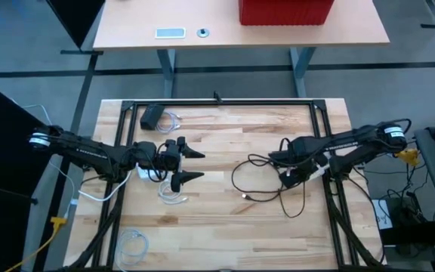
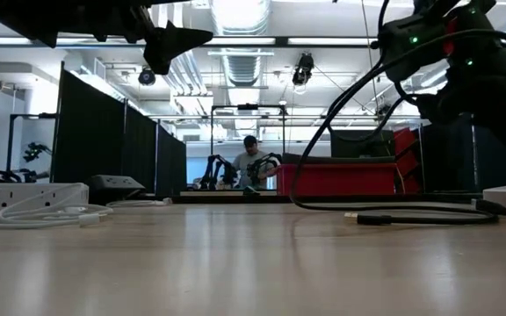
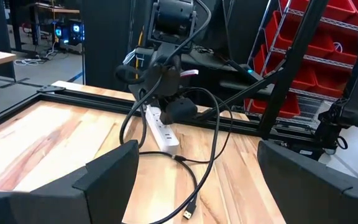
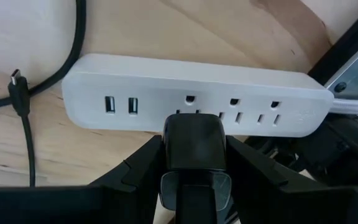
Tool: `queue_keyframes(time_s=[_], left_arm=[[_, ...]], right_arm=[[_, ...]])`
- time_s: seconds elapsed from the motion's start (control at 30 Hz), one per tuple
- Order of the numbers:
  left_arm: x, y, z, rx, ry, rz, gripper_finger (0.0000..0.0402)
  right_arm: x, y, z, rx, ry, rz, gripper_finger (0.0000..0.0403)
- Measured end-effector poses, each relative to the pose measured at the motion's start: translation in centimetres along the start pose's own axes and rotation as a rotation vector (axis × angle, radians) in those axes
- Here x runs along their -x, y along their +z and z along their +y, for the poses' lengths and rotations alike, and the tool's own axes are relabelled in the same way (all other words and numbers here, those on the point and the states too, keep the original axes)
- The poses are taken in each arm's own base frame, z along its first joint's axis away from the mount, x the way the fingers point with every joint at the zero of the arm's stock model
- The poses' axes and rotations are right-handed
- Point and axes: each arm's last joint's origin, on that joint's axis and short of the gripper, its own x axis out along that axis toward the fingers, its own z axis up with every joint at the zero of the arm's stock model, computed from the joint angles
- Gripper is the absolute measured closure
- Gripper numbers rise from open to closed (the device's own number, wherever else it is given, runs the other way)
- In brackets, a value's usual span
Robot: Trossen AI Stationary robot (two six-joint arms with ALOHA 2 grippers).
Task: Insert USB
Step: Insert the black charger adapter into the right white outlet extension
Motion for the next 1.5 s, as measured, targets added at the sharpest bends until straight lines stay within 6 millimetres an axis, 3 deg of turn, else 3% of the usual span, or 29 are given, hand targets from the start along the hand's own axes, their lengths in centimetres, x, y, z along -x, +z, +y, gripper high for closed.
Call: queue_keyframes(time_s=[0.7, 1.17, 1.5], left_arm=[[0.0, 0.0, 0.0, 0.000, 0.000, 0.001, 0.0086], [0.0, 0.0, 0.0, -0.001, 0.000, 0.000, 0.0086], [0.0, 0.0, 0.0, -0.002, 0.001, 0.003, 0.0086]], right_arm=[[0.5, -0.1, -0.3, -0.008, 0.051, -0.089, 0.0260], [-0.7, 0.1, -0.4, -0.039, 0.063, -0.069, 0.0260], [-2.6, 0.3, -0.8, -0.047, 0.048, -0.076, 0.0260]])
